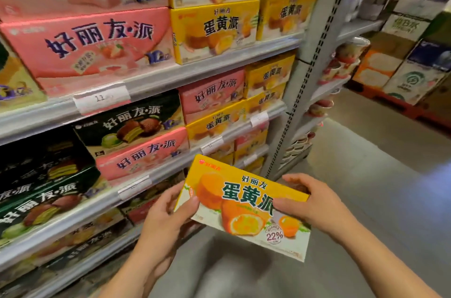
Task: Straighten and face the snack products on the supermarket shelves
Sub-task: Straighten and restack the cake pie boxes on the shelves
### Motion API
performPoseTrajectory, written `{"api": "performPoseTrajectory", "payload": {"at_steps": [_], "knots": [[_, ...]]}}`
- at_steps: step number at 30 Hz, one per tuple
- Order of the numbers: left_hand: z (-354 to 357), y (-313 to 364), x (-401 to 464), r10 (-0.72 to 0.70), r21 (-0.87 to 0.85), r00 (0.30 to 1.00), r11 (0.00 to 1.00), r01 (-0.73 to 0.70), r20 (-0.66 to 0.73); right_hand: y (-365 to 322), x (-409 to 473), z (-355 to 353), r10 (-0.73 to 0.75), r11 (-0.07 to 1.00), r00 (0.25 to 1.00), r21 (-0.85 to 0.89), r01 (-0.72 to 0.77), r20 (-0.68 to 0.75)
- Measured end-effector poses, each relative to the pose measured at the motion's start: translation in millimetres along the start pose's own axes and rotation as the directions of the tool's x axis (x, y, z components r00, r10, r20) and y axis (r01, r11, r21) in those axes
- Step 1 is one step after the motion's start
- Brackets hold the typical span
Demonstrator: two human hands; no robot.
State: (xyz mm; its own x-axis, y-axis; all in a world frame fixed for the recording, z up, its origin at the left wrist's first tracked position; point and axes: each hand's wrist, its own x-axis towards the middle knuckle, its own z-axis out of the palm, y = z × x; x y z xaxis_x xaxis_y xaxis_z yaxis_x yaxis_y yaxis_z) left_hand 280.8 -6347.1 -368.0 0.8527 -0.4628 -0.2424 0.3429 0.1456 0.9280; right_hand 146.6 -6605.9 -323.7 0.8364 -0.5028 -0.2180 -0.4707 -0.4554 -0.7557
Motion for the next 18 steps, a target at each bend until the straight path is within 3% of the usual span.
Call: {"api": "performPoseTrajectory", "payload": {"at_steps": [3,5,12,18], "knots": [[36,-12,10,-0.024,-0.055,0.999,0.998,0.022,-0.03,28,15,-30,0.023,0.989,1.0,0.147,-0.025,0.017],[56,-20,19,-0.05,-0.07,0.998,0.996,0.047,-0.045,42,28,-48,0.037,0.987,0.996,0.156,-0.049,0.077],[88,-26,53,-0.089,-0.106,0.99,0.991,0.077,-0.114,43,99,-82,0.002,0.997,0.937,-0.068,0.024,0.349],[96,-25,108,-0.123,-0.187,0.989,0.977,0.106,-0.085,14,170,-92,-0.034,0.93,0.92,-0.326,0.172,0.39]]}}
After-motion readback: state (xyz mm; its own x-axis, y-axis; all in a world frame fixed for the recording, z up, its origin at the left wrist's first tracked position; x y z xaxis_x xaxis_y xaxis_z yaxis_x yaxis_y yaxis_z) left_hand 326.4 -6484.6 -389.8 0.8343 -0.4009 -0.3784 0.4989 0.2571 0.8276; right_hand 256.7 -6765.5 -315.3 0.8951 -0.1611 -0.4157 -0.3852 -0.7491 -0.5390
